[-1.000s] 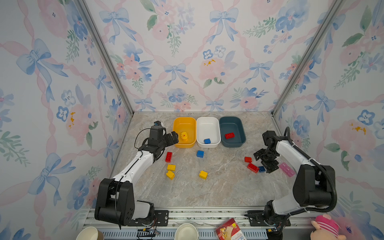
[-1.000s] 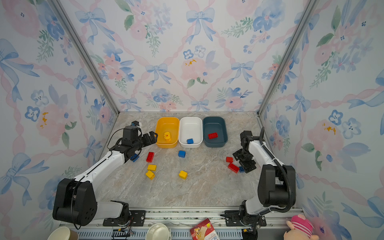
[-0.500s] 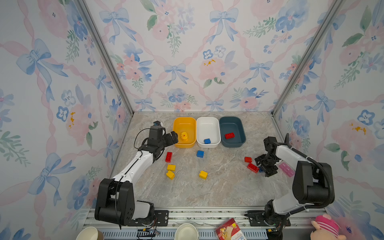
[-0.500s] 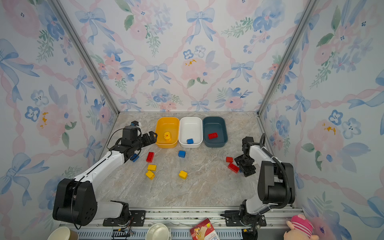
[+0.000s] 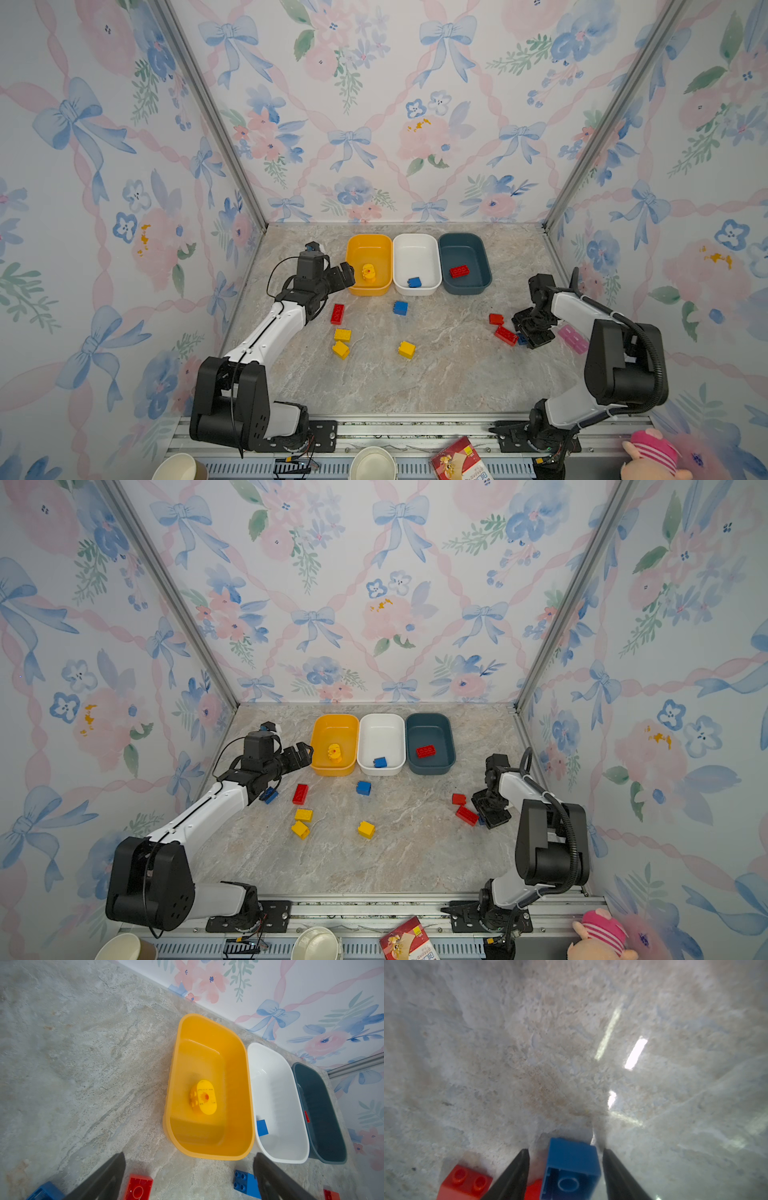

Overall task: Sort the legos into containers by color
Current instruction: 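Grasp the blue 2x2 brick with the right gripper and lift it, then carry the blue brick to the white bin and release it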

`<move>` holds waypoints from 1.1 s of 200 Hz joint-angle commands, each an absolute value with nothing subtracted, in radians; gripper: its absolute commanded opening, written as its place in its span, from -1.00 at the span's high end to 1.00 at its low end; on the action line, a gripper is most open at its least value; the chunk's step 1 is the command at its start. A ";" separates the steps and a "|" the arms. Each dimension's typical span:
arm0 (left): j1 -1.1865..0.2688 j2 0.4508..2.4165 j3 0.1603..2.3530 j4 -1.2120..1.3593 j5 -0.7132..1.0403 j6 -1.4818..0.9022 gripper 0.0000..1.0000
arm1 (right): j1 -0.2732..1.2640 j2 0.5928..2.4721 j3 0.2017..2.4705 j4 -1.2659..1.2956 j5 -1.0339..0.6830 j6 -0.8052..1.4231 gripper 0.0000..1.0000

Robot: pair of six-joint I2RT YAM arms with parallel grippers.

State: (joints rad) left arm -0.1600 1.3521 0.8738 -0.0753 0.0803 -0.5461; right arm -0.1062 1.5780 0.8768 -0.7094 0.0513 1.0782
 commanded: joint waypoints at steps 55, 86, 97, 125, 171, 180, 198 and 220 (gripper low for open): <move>-0.147 1.366 0.894 -0.070 0.100 -0.524 -0.96 | -0.117 1.588 0.857 -0.701 0.054 1.099 0.34; -0.142 1.358 0.886 -0.071 0.102 -0.522 -0.96 | -0.117 1.576 0.856 -0.705 0.054 1.096 0.46; -0.141 1.354 0.881 -0.071 0.101 -0.523 -0.96 | -0.116 1.566 0.861 -0.711 0.054 1.092 0.50; -0.140 1.346 0.874 -0.069 0.103 -0.524 -0.96 | -0.083 1.531 0.911 -0.763 0.093 1.065 0.55; -0.138 1.327 0.864 -0.069 0.109 -0.528 -0.96 | 0.041 1.503 1.105 -0.872 0.173 1.006 0.55; -0.137 1.320 0.858 -0.071 0.109 -0.528 -0.96 | 0.068 1.508 1.145 -0.885 0.185 0.996 0.55; -0.135 1.305 0.846 -0.071 0.110 -0.532 -0.96 | 0.113 1.525 1.216 -0.896 0.195 0.979 0.55; -0.131 1.281 0.830 -0.071 0.110 -0.532 -0.96 | 0.163 1.550 1.286 -0.897 0.193 0.964 0.55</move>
State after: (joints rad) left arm -0.1413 1.3228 0.8543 -0.0753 0.0963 -0.5434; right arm 0.1184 1.5299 1.2209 -0.8375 0.1619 1.0004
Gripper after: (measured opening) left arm 0.979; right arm 0.337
